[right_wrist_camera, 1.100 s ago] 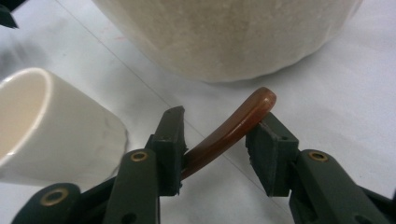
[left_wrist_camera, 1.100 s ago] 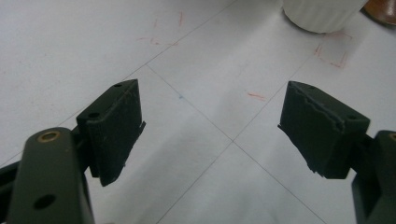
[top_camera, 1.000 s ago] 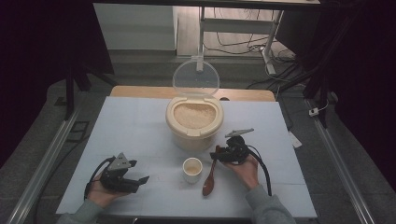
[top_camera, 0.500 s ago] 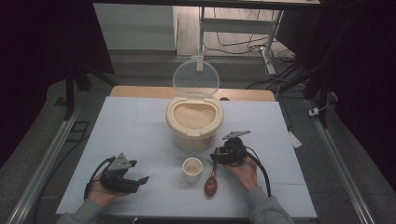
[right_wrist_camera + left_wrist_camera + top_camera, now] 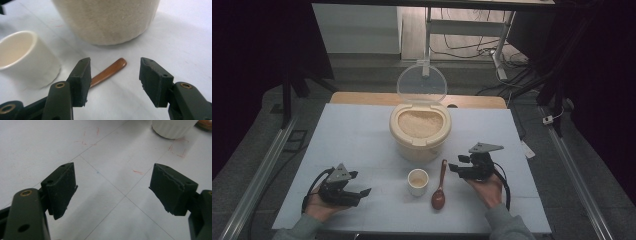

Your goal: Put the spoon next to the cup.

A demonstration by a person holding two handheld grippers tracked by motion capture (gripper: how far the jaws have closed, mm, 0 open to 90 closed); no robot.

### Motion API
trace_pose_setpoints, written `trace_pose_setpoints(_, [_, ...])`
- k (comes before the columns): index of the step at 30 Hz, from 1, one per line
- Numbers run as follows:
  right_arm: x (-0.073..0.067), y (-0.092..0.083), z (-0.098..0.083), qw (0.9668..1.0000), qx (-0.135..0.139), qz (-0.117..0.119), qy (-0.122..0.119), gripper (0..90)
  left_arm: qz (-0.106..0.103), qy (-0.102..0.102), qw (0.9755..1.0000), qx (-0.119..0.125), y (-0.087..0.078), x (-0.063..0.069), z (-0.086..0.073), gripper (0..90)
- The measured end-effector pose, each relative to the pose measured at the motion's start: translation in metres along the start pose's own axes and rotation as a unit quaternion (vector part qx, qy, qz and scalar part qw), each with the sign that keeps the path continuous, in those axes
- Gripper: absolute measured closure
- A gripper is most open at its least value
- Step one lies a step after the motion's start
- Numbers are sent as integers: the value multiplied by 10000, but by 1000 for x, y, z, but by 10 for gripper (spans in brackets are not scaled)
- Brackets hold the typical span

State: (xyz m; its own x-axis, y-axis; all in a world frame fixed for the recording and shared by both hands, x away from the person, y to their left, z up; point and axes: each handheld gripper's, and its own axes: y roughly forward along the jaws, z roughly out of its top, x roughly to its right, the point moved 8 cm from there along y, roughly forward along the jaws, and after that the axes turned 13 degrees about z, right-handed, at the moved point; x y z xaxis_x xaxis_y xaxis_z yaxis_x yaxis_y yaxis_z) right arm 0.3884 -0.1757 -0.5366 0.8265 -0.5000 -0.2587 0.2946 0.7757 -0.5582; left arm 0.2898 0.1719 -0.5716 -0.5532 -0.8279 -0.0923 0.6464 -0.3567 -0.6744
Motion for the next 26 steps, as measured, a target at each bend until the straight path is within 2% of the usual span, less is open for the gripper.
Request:
trace_pose_setpoints(3, [-6, -14, -8, 9998, 91, 136, -85, 428, 8, -2, 10000, 13, 0, 0, 0, 205])
trace_pose_setpoints(9, [-13, -42, -31, 9993, 38, 289, -241, 431, 46, -39, 10000, 38, -1, -2, 1, 205])
trace_pose_setpoints(16, [-10, -69, -48, 9994, 92, 138, -312, 432, 72, -72, 9999, 40, -1, -2, 1, 204])
trace_pose_setpoints(21, [-8, -78, -53, 9990, 195, 184, -357, 432, 78, -91, 9999, 49, -1, -3, 0, 204])
trace_pose_setpoints(26, [-9, -76, -53, 9989, 114, 141, -444, 430, 83, -106, 9999, 52, -1, -3, 0, 201])
